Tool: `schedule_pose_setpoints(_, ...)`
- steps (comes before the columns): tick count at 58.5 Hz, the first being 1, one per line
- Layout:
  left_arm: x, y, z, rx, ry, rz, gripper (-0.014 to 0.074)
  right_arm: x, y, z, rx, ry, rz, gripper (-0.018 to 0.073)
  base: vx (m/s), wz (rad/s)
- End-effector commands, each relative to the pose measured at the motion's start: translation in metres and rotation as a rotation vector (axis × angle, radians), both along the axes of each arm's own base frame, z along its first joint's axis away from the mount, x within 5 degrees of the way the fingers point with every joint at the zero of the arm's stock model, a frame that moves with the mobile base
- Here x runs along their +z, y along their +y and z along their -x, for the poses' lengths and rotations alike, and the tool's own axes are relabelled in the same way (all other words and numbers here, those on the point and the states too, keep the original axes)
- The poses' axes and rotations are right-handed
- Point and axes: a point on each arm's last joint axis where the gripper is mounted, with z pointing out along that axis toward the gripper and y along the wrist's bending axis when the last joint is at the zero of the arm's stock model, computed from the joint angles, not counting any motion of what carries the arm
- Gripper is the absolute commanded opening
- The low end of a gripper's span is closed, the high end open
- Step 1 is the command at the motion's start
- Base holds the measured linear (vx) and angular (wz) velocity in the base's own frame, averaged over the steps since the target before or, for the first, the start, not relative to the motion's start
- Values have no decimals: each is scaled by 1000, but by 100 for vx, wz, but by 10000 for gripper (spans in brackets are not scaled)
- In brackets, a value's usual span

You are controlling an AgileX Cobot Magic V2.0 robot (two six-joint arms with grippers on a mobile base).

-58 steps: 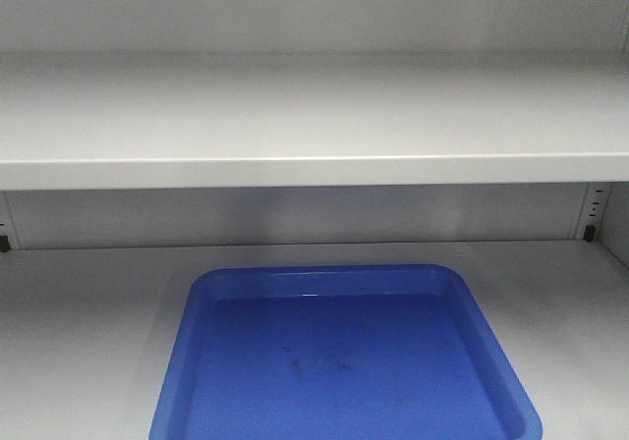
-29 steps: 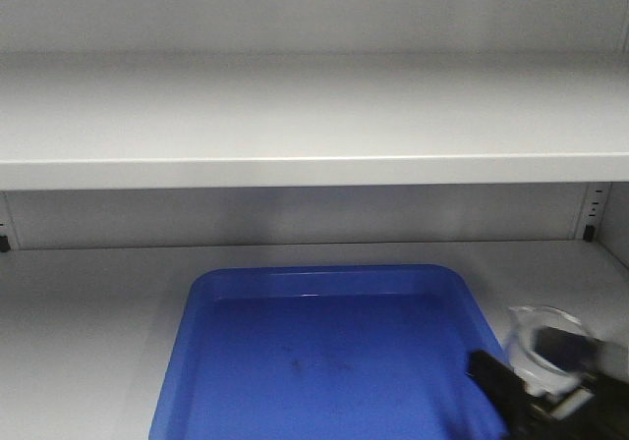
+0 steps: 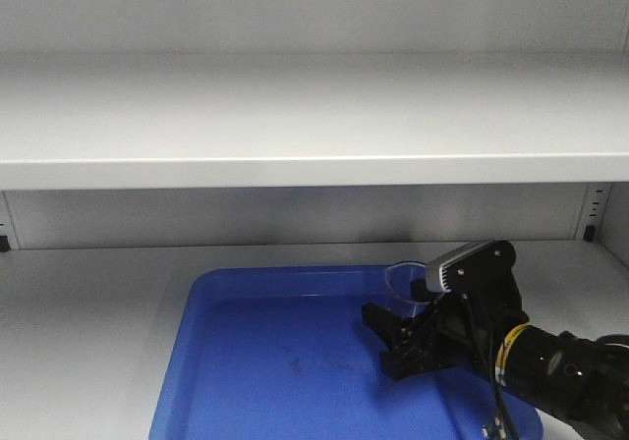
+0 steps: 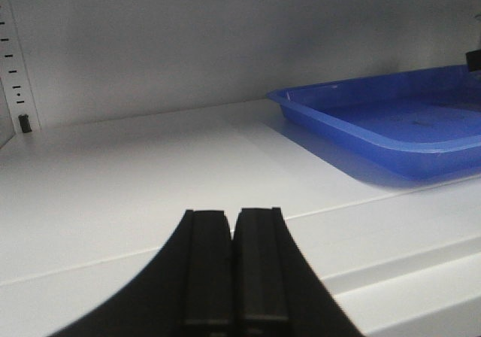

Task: Pick beaker and place in left cabinet
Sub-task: 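Extend the right gripper and lower the beaker onto the blue tray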

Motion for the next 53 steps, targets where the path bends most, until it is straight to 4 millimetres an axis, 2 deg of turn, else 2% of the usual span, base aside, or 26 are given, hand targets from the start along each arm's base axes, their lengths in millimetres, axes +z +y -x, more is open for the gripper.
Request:
schedule_pose_setpoints(1,3,0,1,-2,-80,33,1,27,4,-1,38,-114,-65,16,0,0)
schedule_pose_setpoints(14,3,0,1,-2,-80,33,1,24,6,0,71,-115,-22,132,0,0)
schedule_pose_setpoints(20,3,0,1,-2,-80,33,1,24,6,0,80,-118,-10,232,0,0)
schedule_pose_setpoints(31,3,0,1,-2,-80,33,1,24,6,0,72,-95,-48,473,0,0)
schedule_pose_setpoints(39,3,0,1,-2,-80,33,1,24,6,0,70,-91,-54,597,0,0)
schedule_pose_setpoints(44,3,0,1,-2,-80,33,1,24,6,0,70,-91,-54,640,0,0)
schedule_pose_setpoints(53,3,0,1,-2,-80,33,1,28,6,2,71,-103,-57,641,0,0)
